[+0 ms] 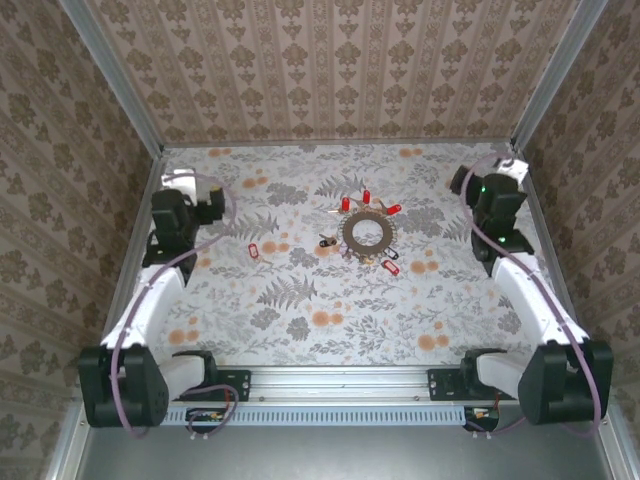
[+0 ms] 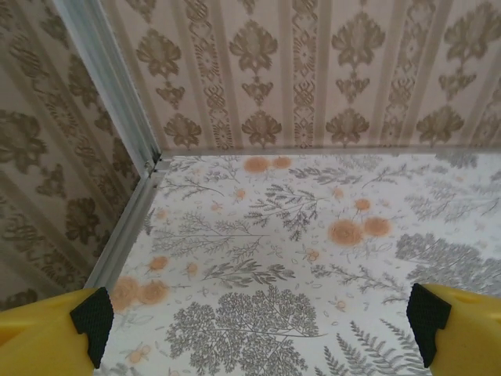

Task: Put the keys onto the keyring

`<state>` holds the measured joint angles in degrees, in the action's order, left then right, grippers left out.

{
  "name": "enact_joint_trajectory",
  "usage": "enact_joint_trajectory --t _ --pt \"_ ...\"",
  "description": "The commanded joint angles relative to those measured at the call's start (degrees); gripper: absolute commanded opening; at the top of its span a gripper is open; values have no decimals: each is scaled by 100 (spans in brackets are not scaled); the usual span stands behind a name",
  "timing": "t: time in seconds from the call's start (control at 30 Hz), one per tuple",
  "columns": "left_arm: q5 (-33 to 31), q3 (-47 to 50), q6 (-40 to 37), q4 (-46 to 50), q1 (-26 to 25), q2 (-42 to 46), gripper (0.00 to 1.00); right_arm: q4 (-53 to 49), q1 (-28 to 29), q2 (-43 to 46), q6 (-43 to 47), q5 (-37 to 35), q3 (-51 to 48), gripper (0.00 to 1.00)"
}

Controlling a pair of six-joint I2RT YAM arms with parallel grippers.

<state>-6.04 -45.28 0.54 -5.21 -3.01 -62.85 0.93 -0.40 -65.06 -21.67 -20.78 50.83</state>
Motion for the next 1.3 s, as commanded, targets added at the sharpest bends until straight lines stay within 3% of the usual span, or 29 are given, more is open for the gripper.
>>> enact_joint_trajectory --t 0.0,0.07,0.3,0.5,0.77,1.27 --pt "415 -404 282 2064 37 238 100 -1940 -34 -30 -983 784 120 99" --pt "1234 -372 -340 2162 -17 273 100 -1991 -4 -155 -1323 1505 49 86" --pt "1068 -88 -726 2092 -1053 -138 100 -2158 13 -1198 -2469 3726 1 60" --pt "1266 -140 -482 2138 -1506 -504 100 -2020 68 -2161 -2824 4579 263 50" --pt "1281 -402 -929 2560 -2245 -963 100 -2175 443 -3284 -2958 4642 901 31" --pt "1348 -409 -1016 2481 -2667 -1255 100 -1626 550 -4064 -3348 4433 1234 23"
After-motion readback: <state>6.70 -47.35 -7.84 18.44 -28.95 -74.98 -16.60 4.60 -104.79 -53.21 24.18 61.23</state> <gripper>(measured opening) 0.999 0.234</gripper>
